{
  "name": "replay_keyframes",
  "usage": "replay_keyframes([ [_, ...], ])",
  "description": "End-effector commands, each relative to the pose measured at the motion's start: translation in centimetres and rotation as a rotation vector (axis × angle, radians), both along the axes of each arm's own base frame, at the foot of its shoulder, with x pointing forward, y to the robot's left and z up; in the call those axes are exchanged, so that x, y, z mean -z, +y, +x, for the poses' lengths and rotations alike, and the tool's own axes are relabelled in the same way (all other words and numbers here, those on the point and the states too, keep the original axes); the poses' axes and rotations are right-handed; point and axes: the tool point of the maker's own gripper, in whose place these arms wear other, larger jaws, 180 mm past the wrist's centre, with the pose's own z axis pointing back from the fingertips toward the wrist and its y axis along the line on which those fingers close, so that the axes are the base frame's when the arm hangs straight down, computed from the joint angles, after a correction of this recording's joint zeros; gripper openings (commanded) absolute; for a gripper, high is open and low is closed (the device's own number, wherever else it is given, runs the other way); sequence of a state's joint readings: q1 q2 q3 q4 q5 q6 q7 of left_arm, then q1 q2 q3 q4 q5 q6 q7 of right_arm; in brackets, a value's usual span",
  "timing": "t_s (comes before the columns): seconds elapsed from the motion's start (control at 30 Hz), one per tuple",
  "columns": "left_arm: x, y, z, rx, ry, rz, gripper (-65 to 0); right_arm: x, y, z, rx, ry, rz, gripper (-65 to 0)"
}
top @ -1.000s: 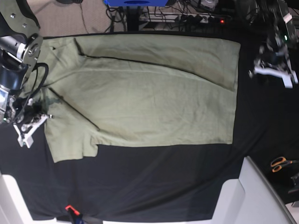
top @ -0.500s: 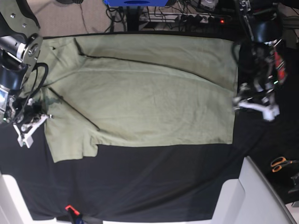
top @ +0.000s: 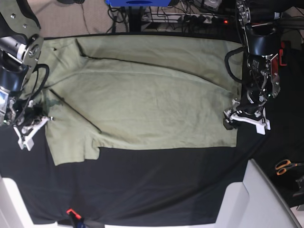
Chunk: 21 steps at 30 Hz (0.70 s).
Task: Fold the T-shirt properly
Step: 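Reach the left gripper to the shirt's opposite side and grasp it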
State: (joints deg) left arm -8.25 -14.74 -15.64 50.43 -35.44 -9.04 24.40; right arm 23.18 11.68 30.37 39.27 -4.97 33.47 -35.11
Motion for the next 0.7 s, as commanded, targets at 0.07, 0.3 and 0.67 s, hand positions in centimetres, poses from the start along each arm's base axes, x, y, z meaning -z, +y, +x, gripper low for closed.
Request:
replay_keyframes([
  [0.07,2.2,-0.7,-1.8,0.033,0.101,0.007,-23.9,-1.5,-0.8,1.6,-0.001,-0.046,-0.011,-64.8],
  [0.3,2.7,-1.9,-2.0,0.071,0.11,0.012,-65.0,-1.5,-0.8,1.6,-0.001,-0.046,-0.011,-64.8],
  [0.67,2.0,-0.9,-3.6,0.086,0.088,0.06,-65.0,-1.5,-0.8,1.6,-0.001,-0.046,-0.011,-64.8],
])
